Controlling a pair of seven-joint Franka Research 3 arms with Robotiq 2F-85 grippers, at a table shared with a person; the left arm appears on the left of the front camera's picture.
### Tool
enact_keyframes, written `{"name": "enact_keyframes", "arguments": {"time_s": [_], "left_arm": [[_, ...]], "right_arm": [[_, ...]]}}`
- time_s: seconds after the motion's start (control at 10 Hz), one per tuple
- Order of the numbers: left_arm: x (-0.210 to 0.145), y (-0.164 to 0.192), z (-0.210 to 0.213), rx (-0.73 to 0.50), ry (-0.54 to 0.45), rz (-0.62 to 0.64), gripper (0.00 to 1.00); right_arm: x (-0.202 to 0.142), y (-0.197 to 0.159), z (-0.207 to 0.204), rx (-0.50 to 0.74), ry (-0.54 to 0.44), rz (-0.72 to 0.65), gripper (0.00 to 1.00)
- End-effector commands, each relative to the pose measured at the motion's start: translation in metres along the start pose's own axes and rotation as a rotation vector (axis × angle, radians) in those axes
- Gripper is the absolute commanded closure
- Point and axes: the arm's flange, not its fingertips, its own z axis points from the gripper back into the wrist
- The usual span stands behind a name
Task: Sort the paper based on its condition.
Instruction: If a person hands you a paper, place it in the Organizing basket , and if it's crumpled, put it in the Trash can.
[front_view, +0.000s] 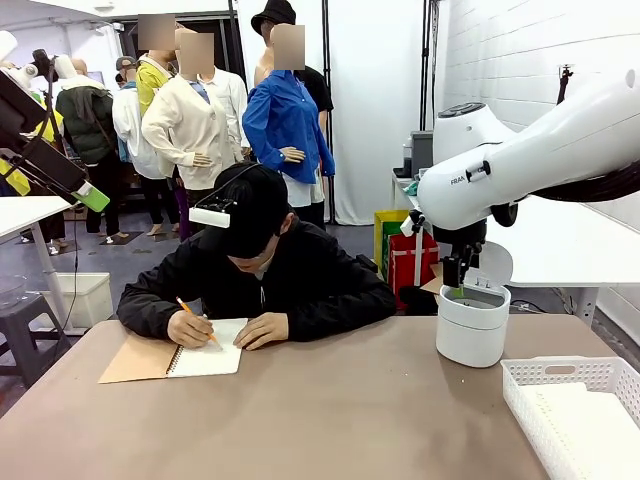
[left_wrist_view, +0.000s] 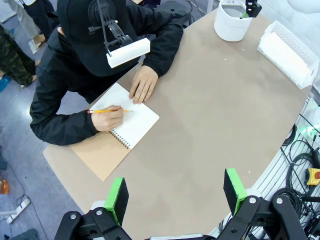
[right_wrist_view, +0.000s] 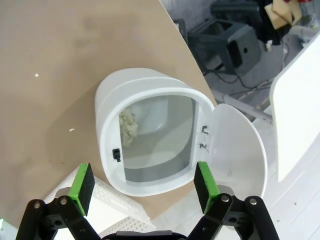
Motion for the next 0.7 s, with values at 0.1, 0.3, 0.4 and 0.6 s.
{"name": "enact_keyframes", "arguments": {"time_s": [0.1,0.3,0.4,0.6], "left_arm": [[0.000,0.000,0.000,0.002,-0.005,0.000,0.00],[0.000,0.000,0.000,0.002,-0.005,0.000,0.00],[0.000,0.000,0.000,0.002,-0.005,0.000,0.00],[0.000,0.000,0.000,0.002,-0.005,0.000,0.00]], "right_arm": [[-0.016,0.018,0.004,0.064,-0.093,0.022,0.00],[-0.003,0.009,0.004,0.035,-0.047,-0.001,0.00],[-0.003,0.009,0.004,0.035,-0.047,-0.001,0.00],[-0.003,0.009,0.004,0.035,-0.047,-0.001,0.00]]}}
